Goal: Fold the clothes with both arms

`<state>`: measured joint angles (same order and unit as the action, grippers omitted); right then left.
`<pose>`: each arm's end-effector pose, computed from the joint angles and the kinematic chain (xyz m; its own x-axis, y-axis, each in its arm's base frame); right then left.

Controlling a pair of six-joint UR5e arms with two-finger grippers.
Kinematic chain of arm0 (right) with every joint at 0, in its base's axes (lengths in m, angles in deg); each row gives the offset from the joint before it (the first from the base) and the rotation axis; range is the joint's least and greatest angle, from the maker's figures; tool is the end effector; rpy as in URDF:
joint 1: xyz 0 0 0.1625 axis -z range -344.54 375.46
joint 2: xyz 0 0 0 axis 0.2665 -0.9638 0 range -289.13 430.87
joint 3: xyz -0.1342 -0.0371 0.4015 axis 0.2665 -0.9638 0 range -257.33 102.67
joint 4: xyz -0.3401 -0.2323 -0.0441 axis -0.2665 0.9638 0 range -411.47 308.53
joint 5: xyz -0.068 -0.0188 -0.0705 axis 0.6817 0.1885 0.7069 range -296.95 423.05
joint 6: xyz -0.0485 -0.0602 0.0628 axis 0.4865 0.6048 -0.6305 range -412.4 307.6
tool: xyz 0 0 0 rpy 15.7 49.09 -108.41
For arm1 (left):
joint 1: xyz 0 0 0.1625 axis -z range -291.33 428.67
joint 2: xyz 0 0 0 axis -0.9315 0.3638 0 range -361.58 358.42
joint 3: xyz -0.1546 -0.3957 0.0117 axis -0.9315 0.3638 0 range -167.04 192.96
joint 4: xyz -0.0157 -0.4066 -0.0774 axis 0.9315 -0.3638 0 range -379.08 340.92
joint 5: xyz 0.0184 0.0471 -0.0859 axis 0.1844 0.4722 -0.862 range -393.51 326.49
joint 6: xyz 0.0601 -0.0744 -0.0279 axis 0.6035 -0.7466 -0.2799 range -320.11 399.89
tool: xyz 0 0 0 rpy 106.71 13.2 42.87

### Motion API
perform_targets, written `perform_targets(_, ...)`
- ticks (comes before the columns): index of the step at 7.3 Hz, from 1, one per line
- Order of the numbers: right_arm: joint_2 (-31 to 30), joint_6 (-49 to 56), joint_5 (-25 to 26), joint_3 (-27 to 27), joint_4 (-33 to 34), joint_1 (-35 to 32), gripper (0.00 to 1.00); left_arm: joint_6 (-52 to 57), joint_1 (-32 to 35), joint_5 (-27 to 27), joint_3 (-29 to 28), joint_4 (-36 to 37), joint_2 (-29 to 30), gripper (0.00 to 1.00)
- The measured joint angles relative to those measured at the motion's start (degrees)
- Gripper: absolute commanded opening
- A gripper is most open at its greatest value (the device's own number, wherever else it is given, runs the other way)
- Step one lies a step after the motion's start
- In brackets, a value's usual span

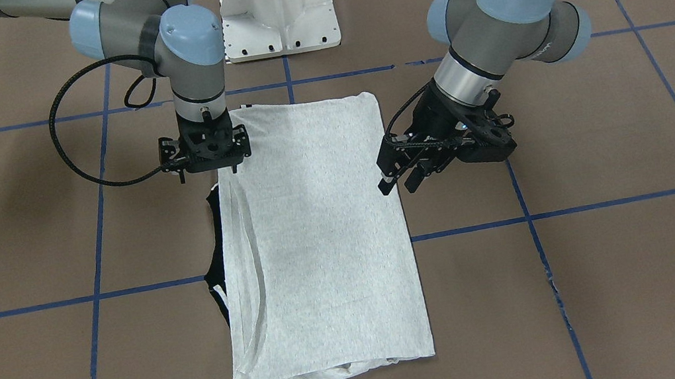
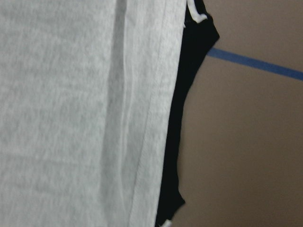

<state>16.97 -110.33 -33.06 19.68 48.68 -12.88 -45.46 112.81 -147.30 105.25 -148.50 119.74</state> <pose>-0.5353 -0.4280 0.2667 0.8495 -0.1419 0.5082 0.0355 0.9764 0.2132 0.4116 -0.5291 0.2398 0.2380 -0.1274 -0.9629 0.3423 0.9388 -0.0396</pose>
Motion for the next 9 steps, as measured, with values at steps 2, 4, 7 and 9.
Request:
perform_targets(2, 5.3, 0.5, 0.0, -10.4, -4.6, -2.4, 1.00, 0.0, 0.1, 0.1, 0.5, 0.0, -0.6, 0.58)
perform_targets(4, 8.9, 5.3, -1.1, -18.5, -5.7, -7.1, 1.00, 0.0, 0.1, 0.1, 1.4, 0.0, -1.6, 0.58)
perform_targets(7, 7.1, 13.9, -5.2, -20.6, -5.4, -13.8, 1.00, -0.1, 0.1, -0.1, 1.8, 0.0, -2.1, 0.58)
perform_targets(9, 6.8, 7.9, -7.0, -16.5, -4.9, -13.1, 1.00, 0.0, 0.1, -0.2, 2.1, 0.0, -2.3, 0.58)
